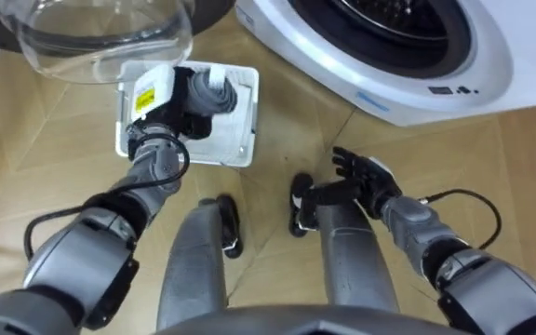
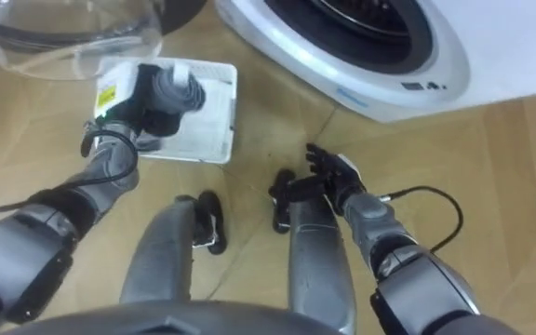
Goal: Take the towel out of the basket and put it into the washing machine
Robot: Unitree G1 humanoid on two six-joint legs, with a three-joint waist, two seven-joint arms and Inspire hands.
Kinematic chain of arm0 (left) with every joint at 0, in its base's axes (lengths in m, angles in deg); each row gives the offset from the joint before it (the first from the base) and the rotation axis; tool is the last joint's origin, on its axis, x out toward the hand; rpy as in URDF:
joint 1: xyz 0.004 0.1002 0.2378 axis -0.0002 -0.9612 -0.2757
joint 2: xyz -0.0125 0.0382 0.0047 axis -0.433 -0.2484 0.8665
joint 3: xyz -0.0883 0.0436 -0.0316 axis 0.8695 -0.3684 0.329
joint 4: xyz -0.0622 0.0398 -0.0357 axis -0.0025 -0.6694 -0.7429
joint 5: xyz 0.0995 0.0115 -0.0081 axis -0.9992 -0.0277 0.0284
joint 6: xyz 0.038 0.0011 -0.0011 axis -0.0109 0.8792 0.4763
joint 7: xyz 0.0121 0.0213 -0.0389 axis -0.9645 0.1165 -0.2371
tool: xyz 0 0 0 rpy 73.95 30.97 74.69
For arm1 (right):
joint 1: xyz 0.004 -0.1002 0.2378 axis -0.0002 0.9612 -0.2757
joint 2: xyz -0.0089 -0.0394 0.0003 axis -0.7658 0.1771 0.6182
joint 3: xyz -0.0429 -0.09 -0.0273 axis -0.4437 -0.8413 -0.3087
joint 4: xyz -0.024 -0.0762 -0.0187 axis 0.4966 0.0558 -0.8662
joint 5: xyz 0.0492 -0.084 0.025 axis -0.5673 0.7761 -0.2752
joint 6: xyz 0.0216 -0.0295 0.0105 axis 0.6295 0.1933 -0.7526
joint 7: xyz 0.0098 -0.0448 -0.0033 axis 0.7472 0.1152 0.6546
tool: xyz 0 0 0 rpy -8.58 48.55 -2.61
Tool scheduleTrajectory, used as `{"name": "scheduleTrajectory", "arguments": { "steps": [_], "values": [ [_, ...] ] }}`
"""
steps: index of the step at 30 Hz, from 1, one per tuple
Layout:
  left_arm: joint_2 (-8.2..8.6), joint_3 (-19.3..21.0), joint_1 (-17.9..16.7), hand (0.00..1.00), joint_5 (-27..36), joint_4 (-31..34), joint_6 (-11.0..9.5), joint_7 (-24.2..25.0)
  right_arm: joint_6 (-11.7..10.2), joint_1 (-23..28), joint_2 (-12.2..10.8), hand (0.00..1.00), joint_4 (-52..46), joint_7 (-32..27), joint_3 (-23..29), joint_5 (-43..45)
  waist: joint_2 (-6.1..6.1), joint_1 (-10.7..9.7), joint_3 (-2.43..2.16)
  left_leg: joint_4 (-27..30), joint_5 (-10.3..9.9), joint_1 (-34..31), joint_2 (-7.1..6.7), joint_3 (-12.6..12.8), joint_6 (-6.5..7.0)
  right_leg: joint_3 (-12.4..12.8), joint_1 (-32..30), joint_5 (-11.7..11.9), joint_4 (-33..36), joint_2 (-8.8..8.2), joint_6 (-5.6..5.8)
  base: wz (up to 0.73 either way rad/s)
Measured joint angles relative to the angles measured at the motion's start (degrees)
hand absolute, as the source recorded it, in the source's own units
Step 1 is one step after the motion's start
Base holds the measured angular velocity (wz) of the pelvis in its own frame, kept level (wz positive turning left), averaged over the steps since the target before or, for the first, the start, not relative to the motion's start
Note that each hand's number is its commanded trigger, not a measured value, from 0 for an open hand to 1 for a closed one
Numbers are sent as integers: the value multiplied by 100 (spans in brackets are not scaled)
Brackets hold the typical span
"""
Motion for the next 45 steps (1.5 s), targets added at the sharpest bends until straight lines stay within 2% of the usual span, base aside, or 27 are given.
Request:
{"name": "scheduleTrajectory", "arguments": {
  "steps": [2,3,5,7,9,10,11,12,14,16,18,21,24,27,28,29,30,36,45],
  "values": [
    [128,-45,-161,100,335,210,-93,226,-2,6,-19,0,-130,7,-10,171,-4,74,-3,-80,17,116,-20,42,7,20,77,-9,-9,-31,17,5],
    [175,-212,-258,100,662,372,-107,432,-2,5,-31,0,-215,4,-39,202,-5,81,-8,-135,50,173,-92,45,14,21,124,-18,-20,-67,32,7],
    [214,-416,-399,100,1102,716,-109,772,-5,13,-47,0,-369,5,-55,191,-10,96,-17,-183,90,192,-102,46,26,8,153,-12,-80,-74,39,9],
    [241,-519,-483,100,1390,865,-164,1157,-4,-1,-106,0,-379,7,-49,193,-27,119,-43,-190,96,207,-100,46,28,7,181,-6,-86,-73,43,4],
    [355,-629,-537,100,1892,863,-199,1749,-2,34,-169,0,-387,71,-57,143,-41,116,-92,-198,96,274,-99,38,28,-10,265,-4,-105,-78,46,0],
    [368,-663,-558,100,2054,862,-198,1893,-1,50,-182,0,-387,84,-52,141,-47,110,-125,-198,96,282,-95,38,28,-12,271,-4,-112,-78,47,0],
    [361,-713,-600,100,2400,860,-196,2189,2,80,-197,0,-387,109,-52,141,-38,105,-166,-197,96,295,-88,19,28,-55,315,5,-149,-75,40,5],
    [329,-812,-627,100,2819,860,-192,2478,11,117,-197,0,-418,130,-53,143,-23,95,-176,-194,108,322,-72,-13,27,-109,387,32,-217,-65,36,9],
    [327,-845,-733,100,3257,868,-188,2914,28,219,-192,0,-461,135,-45,147,-28,96,-184,-219,132,402,-43,-14,32,-168,523,69,-326,-48,45,10],
    [327,-935,-826,100,3461,869,-163,3292,94,274,-191,0,-469,174,-44,163,-15,113,-199,-270,135,466,12,-13,36,-185,638,119,-429,-9,64,2],
    [311,-964,-852,100,3791,869,-19,3705,145,289,-206,0,-467,251,-48,174,20,123,-230,-344,152,500,19,-11,60,-207,720,228,-600,39,82,-3],
    [289,-999,-852,100,4180,871,92,3987,152,320,-188,0,-482,303,-46,186,53,119,-250,-508,234,519,14,-6,93,-208,753,362,-797,38,116,0],
    [248,-899,-853,100,4348,917,241,4196,186,390,-172,0,-587,366,77,353,53,124,-250,-525,244,549,-7,-6,107,-185,775,376,-804,30,132,0],
    [169,-896,-853,100,4602,1070,264,4394,155,384,-170,0,-591,453,173,511,55,121,-251,-514,244,553,0,15,107,-182,784,376,-787,30,132,0],
    [168,-897,-852,100,4680,1106,264,4412,146,378,-159,15,-591,461,173,525,55,127,-251,-514,244,552,2,15,107,-182,784,375,-786,30,132,0],
    [167,-896,-852,100,4801,1184,264,4438,126,368,-145,89,-592,497,173,531,56,128,-251,-514,244,554,5,15,107,-182,784,375,-787,31,132,0],
    [165,-898,-851,100,4905,1252,264,4460,110,365,-123,100,-592,519,173,532,58,124,-252,-512,244,560,8,16,107,-183,789,375,-780,31,132,0],
    [85,-809,-852,100,5480,1640,423,4728,119,396,-92,100,-587,490,186,579,60,111,-252,-497,244,592,14,-2,107,-182,835,375,-791,33,131,0],
    [86,-701,-850,100,5551,1740,435,4815,104,405,-102,100,-587,513,173,587,61,107,-252,-502,244,623,16,-8,106,-184,866,376,-794,36,129,0]
  ]
}}
